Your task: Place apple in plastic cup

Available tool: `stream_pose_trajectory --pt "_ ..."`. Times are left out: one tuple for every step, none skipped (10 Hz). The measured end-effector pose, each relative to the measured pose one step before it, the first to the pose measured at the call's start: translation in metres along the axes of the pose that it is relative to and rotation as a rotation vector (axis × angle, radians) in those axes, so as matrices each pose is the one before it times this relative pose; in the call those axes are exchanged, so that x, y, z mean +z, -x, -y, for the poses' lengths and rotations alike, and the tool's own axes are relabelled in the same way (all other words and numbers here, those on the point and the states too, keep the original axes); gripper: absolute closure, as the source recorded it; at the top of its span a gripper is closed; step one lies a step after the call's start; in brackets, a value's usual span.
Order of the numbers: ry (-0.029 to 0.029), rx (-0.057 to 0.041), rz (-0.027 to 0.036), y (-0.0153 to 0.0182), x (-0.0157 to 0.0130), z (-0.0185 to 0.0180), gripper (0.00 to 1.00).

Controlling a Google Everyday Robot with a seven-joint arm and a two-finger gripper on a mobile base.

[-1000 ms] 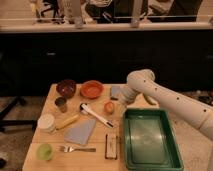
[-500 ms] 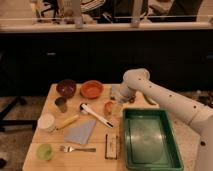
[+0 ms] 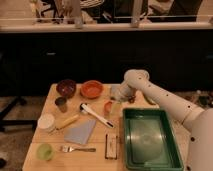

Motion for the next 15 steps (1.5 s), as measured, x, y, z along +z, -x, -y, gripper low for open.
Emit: stream_pose_trajectory --pt "0.01152 0.01319 0.01094 -0.0038 0.00857 0.00138 0.2" --pt "0.00479 0.00528 0.00384 -0.00174 0.00305 0.00093 0.2" --pt "0.0063 0.00414 0.00271 -0.00119 0.00348 0.00066 0.2" --pt "0.00661 0.00455 0.00207 -0.00089 0.00346 0.00082 0.2" --pt "0.00706 0.00176 0.00051 -0.00026 0.00378 0.00054 0.2" --pt "0.00377 -0.00011 0.00052 0.00067 0.00173 0.00064 0.2" --pt "0.00384 0.00057 0.00115 0.00065 0.00191 0.00072 0.2" --pt "0.00448 0.00492 0.00354 -0.00042 0.00153 0.00092 0.2" --pt "0.00166 0.00547 0.00478 -0.00083 0.00038 0.00079 0.2" --pt "0.00213 0.00793 0.00722 -0.00095 0.0005 0.00099 0.2" --pt "0.00367 0.01064 0.00925 -0.0014 0.00098 0.0009 0.2" --pt "0.00185 0.006 0.0043 -0.00128 0.00048 0.00023 0.2" --pt "0.00153 0.00573 0.00405 -0.00128 0.00032 0.0002 0.2" --pt "0.00198 0.00363 0.0013 -0.00114 0.00055 -0.0001 0.2" --pt "0.00115 0.00434 0.00143 -0.00116 0.00058 0.00015 0.2"
